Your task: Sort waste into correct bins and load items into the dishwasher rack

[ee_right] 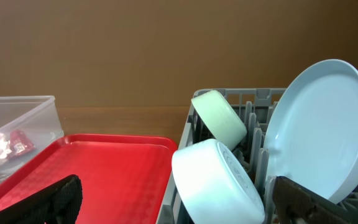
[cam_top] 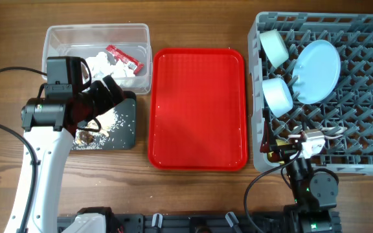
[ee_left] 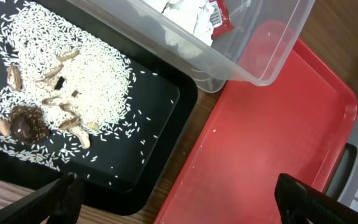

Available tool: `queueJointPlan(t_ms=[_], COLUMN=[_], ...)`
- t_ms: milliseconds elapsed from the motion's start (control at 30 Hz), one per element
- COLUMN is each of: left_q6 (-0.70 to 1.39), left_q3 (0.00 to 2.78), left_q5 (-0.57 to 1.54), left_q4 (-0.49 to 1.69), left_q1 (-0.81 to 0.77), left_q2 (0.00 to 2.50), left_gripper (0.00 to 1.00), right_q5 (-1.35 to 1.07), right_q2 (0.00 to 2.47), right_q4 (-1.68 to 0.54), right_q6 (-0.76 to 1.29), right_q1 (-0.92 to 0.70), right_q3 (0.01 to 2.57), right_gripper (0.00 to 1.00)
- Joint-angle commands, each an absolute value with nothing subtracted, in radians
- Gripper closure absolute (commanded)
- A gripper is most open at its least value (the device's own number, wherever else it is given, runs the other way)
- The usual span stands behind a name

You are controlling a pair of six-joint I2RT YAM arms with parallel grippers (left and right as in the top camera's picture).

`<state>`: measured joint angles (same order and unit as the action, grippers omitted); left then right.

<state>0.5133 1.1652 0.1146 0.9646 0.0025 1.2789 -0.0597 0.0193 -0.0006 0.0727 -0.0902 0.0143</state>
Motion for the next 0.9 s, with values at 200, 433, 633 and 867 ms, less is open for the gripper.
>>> queueJointPlan(t_ms=[200,433,633,867], left_q6=[0.502,0.218,0.212,0.213], left_q3=[1.174,0.973,0.704,0.331], left_q5=[0.052,0.255,0.250,0.250], left_q4=[0.949,0.569,0.366,0.138], left_q1=[0.009,0.009,0.009,0.009], left_q2=[1.224,1.003,0.725,0.350], left_gripper=[0.00,0.00,0.00,0.00], right_q5=[-0.075,-0.075,-0.075,-0.075], right_q2=[0.005,0.005,0.005,0.005], right_q4=[0.004,0.004,0.004,0.004], right_q6=[0.053,0.052,0.053,0.053], right_q1=[-0.094,-0.094,-0.094,-0.094], right_q3=[0.005,0.005,0.005,0.005], right_gripper=[0.00,0.00,0.01,0.00])
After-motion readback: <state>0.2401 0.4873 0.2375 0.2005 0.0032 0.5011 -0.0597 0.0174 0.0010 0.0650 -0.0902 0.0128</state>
